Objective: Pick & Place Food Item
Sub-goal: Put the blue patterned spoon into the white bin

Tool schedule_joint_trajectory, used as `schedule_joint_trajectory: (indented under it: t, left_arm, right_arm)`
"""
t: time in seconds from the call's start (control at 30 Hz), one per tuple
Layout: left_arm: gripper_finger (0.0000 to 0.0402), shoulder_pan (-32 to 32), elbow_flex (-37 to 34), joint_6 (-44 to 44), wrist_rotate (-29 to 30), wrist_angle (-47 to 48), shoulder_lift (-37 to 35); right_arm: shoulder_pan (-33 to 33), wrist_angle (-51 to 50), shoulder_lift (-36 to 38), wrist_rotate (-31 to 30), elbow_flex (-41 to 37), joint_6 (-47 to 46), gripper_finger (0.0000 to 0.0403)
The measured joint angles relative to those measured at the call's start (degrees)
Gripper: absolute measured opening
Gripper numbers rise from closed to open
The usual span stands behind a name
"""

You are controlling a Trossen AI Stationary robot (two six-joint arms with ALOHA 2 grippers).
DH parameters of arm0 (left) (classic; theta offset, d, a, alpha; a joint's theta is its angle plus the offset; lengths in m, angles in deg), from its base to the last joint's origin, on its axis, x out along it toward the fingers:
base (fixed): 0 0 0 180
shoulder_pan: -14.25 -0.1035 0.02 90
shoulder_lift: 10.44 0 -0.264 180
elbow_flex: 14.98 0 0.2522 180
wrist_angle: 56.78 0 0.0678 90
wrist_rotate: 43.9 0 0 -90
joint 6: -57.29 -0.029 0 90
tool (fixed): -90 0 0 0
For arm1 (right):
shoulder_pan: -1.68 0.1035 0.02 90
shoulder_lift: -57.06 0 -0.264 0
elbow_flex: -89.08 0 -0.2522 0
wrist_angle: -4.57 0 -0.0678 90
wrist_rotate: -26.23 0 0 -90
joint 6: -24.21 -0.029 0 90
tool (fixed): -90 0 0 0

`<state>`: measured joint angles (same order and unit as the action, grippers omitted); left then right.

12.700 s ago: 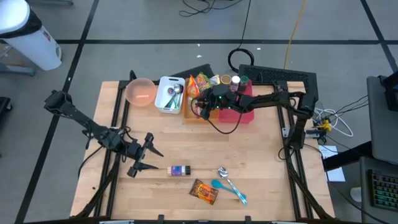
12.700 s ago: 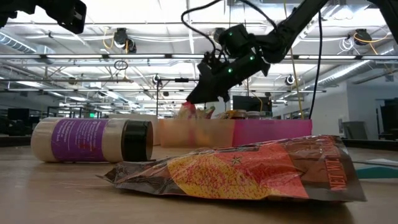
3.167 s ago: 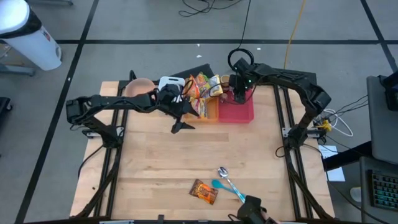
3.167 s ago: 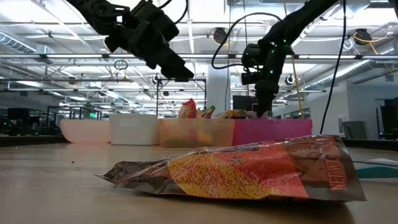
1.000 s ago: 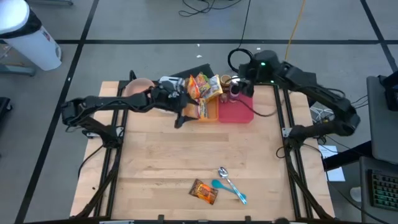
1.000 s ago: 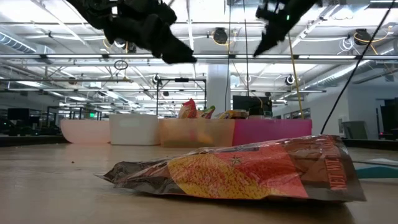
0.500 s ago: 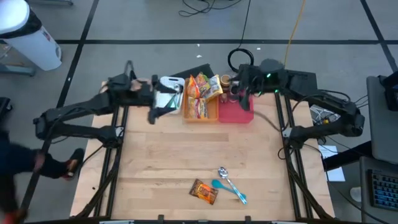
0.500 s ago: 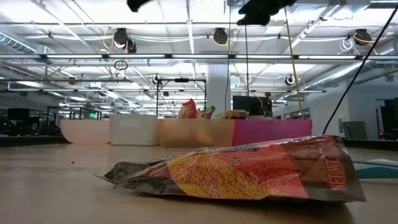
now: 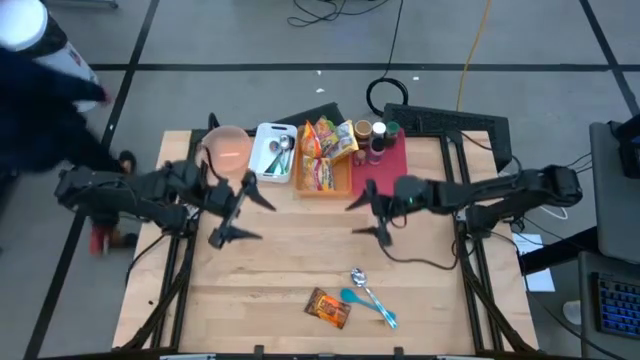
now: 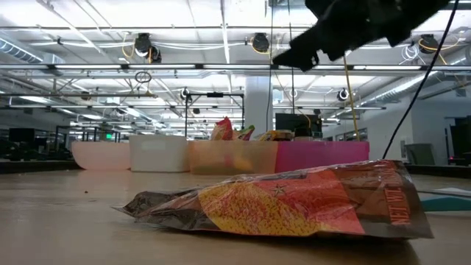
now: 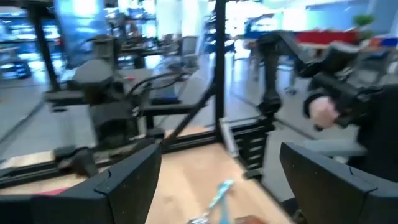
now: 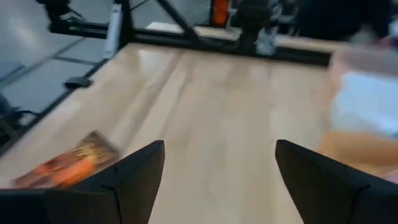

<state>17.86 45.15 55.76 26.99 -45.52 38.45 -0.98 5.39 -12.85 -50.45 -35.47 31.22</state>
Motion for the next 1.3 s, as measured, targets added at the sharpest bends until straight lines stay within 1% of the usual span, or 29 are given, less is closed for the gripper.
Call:
schedule_joint_trajectory:
  t: [0.07, 0.27, 0.33, 0.47, 0.53, 0.67, 0.77, 0.87, 1.0, 1.13, 1.3]
  left_arm:
    - [0.0337, 3.4, -2.6, 1.6, 2.6, -3.8, 0.7]
    - [0.0337, 11.8, -8.9, 6.7, 12.1, -14.0, 4.5]
    - [0.0337, 14.2, -10.8, 8.8, 14.5, -16.6, 6.6]
    - [0.0337, 18.9, -13.1, 13.7, 19.9, -23.2, 12.7]
    - [0.0337, 21.4, -13.6, 15.7, 22.6, -26.6, 16.5]
    - [0.0337, 25.8, -13.6, 18.0, 27.1, -35.4, 24.6]
    - [0.0337, 28.3, -13.5, 18.2, 29.6, -43.1, 30.0]
    - [0.0337, 30.0, -13.5, 18.2, 31.9, -49.4, 34.5]
    - [0.0337, 31.2, -13.4, 18.7, 34.5, -55.3, 39.3]
    - [0.0337, 31.5, -13.4, 20.7, 35.8, -58.9, 42.8]
    - [0.0337, 31.5, -12.5, 23.2, 35.9, -59.7, 45.2]
  right_arm:
    - [2.8, 1.3, -0.1, -1.4, -1.7, -3.2, 0.0295]
    - [11.0, 1.7, -0.4, -1.7, -2.8, -9.0, 0.0293]
    - [14.1, 1.7, -0.3, -4.6, -2.8, -10.7, 0.0293]
    - [20.1, 1.1, -2.5, -13.2, -2.8, -11.6, 0.0293]
    - [22.6, 1.5, -4.2, -16.6, -2.8, -13.5, 0.0293]
    - [27.1, 1.9, -8.7, -20.9, -2.8, -17.8, 0.0293]
    - [30.0, 5.0, -12.8, -25.9, -2.8, -19.8, 0.0293]
    - [32.1, 9.6, -17.4, -29.4, -2.8, -19.9, 0.0293]
    - [32.8, 13.8, -22.5, -31.3, -2.8, -19.4, 0.0293]
    - [31.9, 13.2, -24.8, -31.2, -2.8, -19.8, 0.0293]
    - [30.9, 9.4, -25.0, -31.1, -2.8, -22.3, 0.0293]
